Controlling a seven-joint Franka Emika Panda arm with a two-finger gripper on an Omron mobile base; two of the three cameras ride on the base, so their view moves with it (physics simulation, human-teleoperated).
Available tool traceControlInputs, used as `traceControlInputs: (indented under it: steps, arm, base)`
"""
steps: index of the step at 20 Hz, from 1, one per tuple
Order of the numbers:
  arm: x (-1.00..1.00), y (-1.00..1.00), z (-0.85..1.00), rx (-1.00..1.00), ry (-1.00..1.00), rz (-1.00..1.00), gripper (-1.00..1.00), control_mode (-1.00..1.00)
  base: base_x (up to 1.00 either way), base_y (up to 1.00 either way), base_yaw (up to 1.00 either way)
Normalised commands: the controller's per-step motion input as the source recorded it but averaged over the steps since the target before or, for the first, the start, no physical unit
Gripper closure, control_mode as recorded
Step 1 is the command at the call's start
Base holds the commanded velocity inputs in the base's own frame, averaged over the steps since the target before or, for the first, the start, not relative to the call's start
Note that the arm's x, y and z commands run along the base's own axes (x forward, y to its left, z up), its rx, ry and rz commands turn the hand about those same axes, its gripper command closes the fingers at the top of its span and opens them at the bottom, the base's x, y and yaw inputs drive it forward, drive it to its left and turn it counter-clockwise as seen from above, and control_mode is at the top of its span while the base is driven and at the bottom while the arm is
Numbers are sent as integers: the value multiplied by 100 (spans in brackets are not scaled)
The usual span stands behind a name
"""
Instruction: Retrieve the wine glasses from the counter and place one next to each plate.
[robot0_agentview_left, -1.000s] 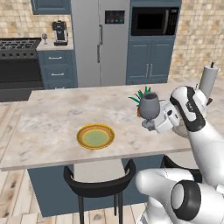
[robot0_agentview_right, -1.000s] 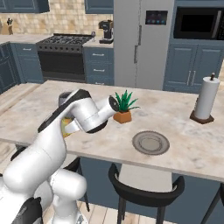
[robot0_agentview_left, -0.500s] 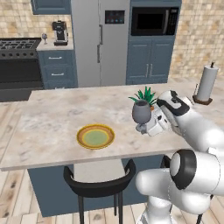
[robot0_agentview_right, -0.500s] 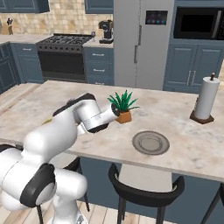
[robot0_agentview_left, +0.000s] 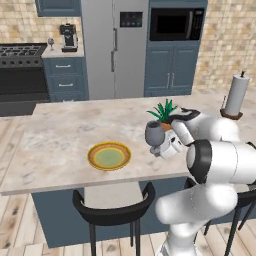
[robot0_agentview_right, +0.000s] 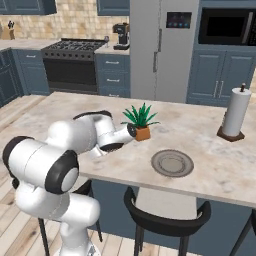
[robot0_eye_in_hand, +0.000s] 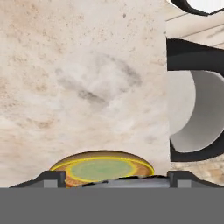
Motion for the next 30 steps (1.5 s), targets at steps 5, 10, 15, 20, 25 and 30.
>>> traceControlInputs:
  steps: [5, 10, 15, 20, 25, 30]
  arm:
    - [42, 0, -30, 0, 0, 0, 100, -100]
    - [41, 0, -23, 0, 0, 0, 100, -100]
    - [34, 0, -26, 0, 0, 0, 100, -100]
    - [28, 0, -37, 0, 0, 0, 100, -100]
    - [28, 0, -35, 0, 0, 0, 100, -100]
    - [29, 0, -31, 0, 0, 0, 100, -100]
  base:
    - [0, 0, 0]
    - [0, 0, 0]
    - [0, 0, 0]
    - [0, 0, 0]
    - [0, 0, 0]
    - [0, 0, 0]
